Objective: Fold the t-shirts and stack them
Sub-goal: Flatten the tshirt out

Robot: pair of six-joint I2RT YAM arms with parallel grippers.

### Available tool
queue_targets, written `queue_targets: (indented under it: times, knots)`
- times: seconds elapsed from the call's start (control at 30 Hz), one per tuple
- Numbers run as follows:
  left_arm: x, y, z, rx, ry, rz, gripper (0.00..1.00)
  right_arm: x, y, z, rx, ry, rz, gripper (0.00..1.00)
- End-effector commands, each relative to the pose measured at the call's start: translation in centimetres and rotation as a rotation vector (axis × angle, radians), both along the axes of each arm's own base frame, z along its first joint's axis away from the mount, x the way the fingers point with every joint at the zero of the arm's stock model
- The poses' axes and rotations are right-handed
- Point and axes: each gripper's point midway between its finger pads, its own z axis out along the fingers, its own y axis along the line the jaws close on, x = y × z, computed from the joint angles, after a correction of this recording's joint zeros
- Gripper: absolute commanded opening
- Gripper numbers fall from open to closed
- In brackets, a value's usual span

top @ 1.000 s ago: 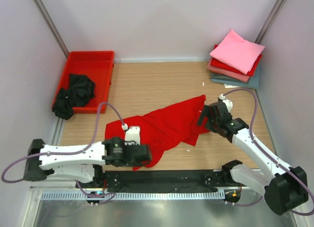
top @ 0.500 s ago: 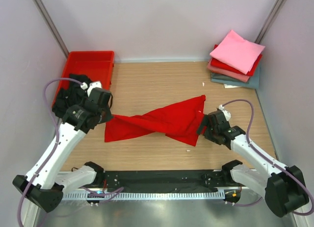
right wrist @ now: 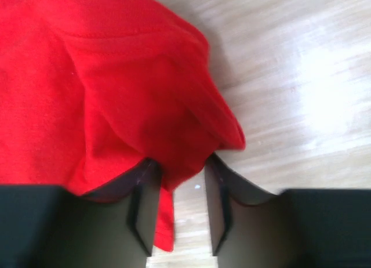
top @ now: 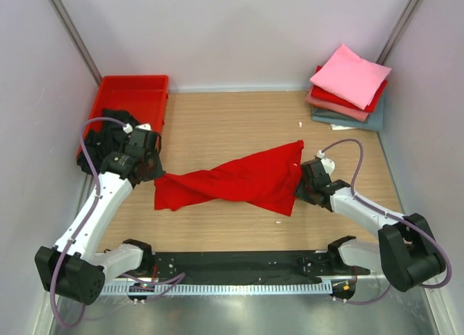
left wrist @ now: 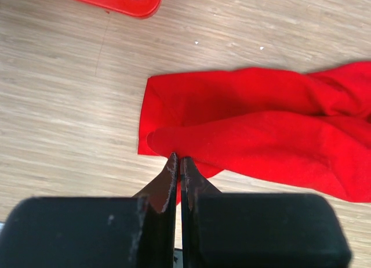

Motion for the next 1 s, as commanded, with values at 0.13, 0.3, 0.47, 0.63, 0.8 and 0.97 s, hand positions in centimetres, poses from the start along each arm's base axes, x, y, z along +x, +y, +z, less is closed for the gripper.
queue_targets:
  times: [0.13,0.3,0.47,0.63,0.8,0.97]
  knots:
    - [1.6,0.0,2.2,-0.018,-0.1,-0.014,0.0,4.8,0.5,3.5,-0.012,-0.134,0.016,0.05]
    - [0.9,-0.1,5.3,-0.05,-0.165,-0.02,0.0,5.8,0.5,11.3,0.012,-0.2,0.015,0.01]
    - [0.0,-0.1,7.6,-0.07,-0.211,-0.03,0.0,4.1,0.8,18.9,0.055,-0.271,0.071,0.01]
    - [-0.8,-0.9,8.1,-0.105,-0.198,-0.081,0.0,0.8,1.1,19.8,0.096,-0.218,0.141,0.01]
    - [-1.3,-0.9,9.3,-0.109,-0.219,-0.099,0.0,-1.4,1.6,22.1,0.147,-0.226,0.194,0.01]
    - [1.4,-1.1,6.8,-0.068,-0.149,-0.082,0.0,2.9,1.4,22.8,0.073,-0.266,0.17,0.08]
